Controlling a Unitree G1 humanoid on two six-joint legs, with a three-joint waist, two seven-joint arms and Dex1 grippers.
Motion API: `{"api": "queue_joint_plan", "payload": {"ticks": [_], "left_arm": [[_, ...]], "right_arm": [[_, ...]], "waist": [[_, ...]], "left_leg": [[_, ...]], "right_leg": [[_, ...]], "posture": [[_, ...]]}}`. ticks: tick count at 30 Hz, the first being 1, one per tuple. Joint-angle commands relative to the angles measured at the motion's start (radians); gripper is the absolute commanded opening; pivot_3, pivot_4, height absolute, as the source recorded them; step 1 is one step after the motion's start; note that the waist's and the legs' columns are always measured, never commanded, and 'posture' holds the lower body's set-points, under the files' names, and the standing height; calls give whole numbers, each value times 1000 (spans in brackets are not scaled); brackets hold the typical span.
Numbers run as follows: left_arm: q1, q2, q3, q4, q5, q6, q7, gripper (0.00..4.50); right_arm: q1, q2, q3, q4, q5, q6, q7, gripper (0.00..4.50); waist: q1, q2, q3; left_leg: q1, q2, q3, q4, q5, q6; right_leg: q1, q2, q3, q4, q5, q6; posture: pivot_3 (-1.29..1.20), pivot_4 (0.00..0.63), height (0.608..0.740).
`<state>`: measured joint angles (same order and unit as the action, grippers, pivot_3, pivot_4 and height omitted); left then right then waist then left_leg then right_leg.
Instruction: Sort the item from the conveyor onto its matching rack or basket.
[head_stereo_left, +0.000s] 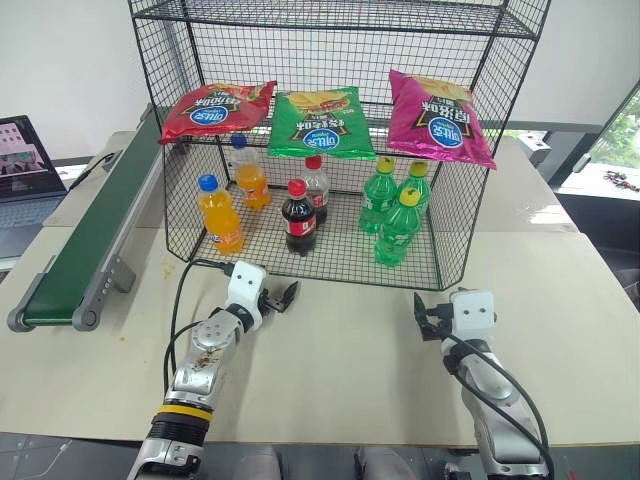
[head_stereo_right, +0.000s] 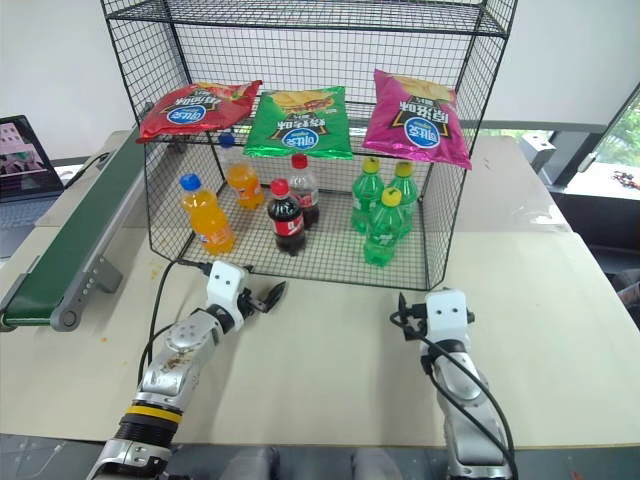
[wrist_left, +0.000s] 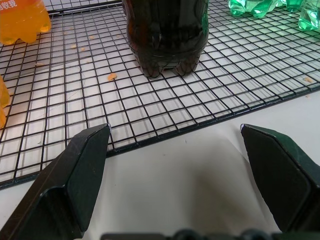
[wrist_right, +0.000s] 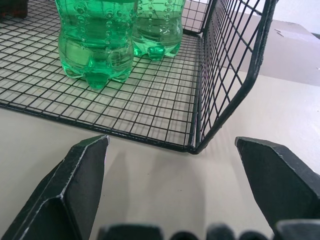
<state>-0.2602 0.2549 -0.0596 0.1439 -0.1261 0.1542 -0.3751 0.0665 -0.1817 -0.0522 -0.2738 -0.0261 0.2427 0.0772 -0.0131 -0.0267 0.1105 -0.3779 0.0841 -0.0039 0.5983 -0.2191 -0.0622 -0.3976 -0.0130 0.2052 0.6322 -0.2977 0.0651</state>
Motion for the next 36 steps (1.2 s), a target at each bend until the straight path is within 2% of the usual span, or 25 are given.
{"api": "queue_joint_plan", "payload": {"ticks": [1,9,15,36], "left_arm": [[4,9,7,-22,-10,8,-24,4434],[92,54,17,-118,24,1,-24,4434],[79,53,50,-124,-28,20,-61,4434],[71,69,58,-138,-39,50,-85,4434]], "right_arm": [[10,-11,-17,-44,13,-35,17,4500],[63,-42,9,-108,35,-40,109,4500],[39,-38,6,-97,39,-33,112,4500],[33,-10,34,-108,31,-30,94,4500]], "waist": [[0,0,0],[-5,2,-1],[-3,2,-1],[-4,3,-1]], "left_leg": [[0,0,0,0,0,0],[1,0,0,1,-2,3],[3,0,0,3,-2,3],[1,0,-1,8,-5,9]], "right_leg": [[0,0,0,0,0,0],[2,0,0,0,0,0],[4,0,0,0,0,0],[5,0,-1,-1,0,1]], "posture": [[0,150,740],[0,150,740],[0,150,740],[0,150,740]]}}
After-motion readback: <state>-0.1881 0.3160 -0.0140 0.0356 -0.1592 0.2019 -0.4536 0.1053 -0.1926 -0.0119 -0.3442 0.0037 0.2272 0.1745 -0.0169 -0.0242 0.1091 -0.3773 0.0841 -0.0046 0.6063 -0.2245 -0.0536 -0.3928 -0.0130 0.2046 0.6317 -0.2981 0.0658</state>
